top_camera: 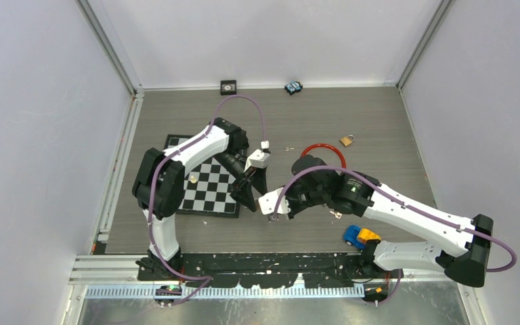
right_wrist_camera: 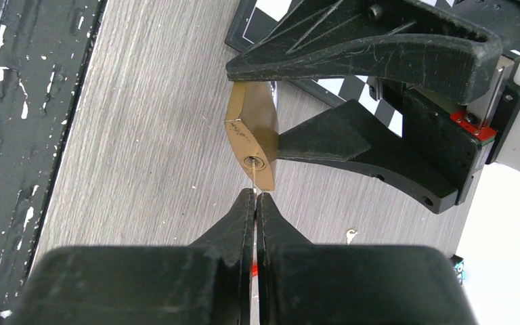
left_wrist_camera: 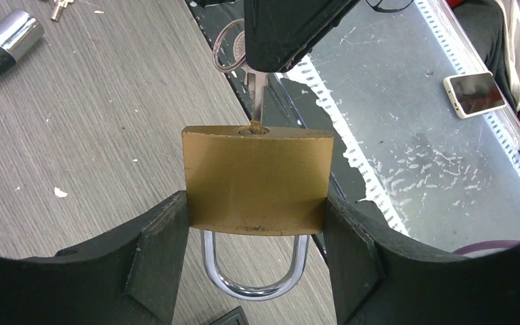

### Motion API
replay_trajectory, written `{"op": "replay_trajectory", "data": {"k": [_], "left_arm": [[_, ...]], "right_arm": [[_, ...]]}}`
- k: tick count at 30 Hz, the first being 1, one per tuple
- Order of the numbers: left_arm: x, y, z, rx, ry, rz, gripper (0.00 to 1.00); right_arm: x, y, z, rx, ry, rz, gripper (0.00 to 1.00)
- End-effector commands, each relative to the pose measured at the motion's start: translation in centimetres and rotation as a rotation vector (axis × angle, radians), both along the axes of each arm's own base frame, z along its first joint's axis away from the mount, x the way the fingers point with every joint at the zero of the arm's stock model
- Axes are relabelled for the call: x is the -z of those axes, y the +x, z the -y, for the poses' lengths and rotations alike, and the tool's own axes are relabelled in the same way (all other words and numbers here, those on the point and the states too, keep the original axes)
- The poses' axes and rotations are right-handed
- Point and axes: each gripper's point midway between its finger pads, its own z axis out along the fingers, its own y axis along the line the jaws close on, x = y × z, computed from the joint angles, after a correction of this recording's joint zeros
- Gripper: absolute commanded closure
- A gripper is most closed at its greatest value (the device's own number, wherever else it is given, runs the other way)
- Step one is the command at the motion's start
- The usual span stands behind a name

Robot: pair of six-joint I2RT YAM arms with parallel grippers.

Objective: Unlock with the key

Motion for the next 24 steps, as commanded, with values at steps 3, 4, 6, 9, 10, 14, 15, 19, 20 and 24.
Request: {"op": "replay_trajectory", "data": {"k": [3, 4, 6, 9, 10, 14, 15, 19, 20, 24], "left_arm": [[-4.2, -0.1, 1.7, -0.057, -0.110, -0.070, 1.00], [-4.2, -0.1, 1.7, -0.059, -0.106, -0.071, 1.00], [-4.1, -0.1, 1.6, -0.063, -0.101, -0.067, 1.00], [-4.1, -0.1, 1.6, -0.067, -0.098, -0.062, 1.00], [-4.1, -0.1, 1.6, -0.066, -0.097, -0.061, 1.00], [-4.0, -0.1, 1.6, -0.065, -0.095, -0.059, 1.00], [-4.0, -0.1, 1.5, -0.066, -0.094, -0.059, 1.00], [-3.9, -0.2, 1.5, -0.063, -0.096, -0.057, 1.00], [-3.9, -0.2, 1.5, -0.062, -0.098, -0.055, 1.00], [-3.7, -0.3, 1.4, -0.054, -0.101, -0.050, 1.00]], "right_arm": [[-1.5, 1.4, -1.2, 0.061, 0.085, 0.051, 0.99], [-1.7, 1.3, -1.3, 0.073, 0.093, 0.039, 0.99], [-1.9, 1.3, -1.3, 0.083, 0.106, 0.035, 0.99], [-1.8, 1.3, -1.3, 0.089, 0.110, 0.033, 0.99], [-1.8, 1.4, -1.3, 0.090, 0.110, 0.033, 0.99], [-2.1, 1.5, -1.3, 0.115, 0.129, 0.031, 0.99], [-2.3, 1.6, -1.2, 0.120, 0.133, 0.033, 0.99], [-2.6, 1.5, -1.0, 0.119, 0.146, 0.032, 0.99], [-2.6, 1.4, -0.9, 0.114, 0.145, 0.030, 0.99], [-2.4, 1.0, -0.7, 0.096, 0.147, 0.025, 0.99]]}}
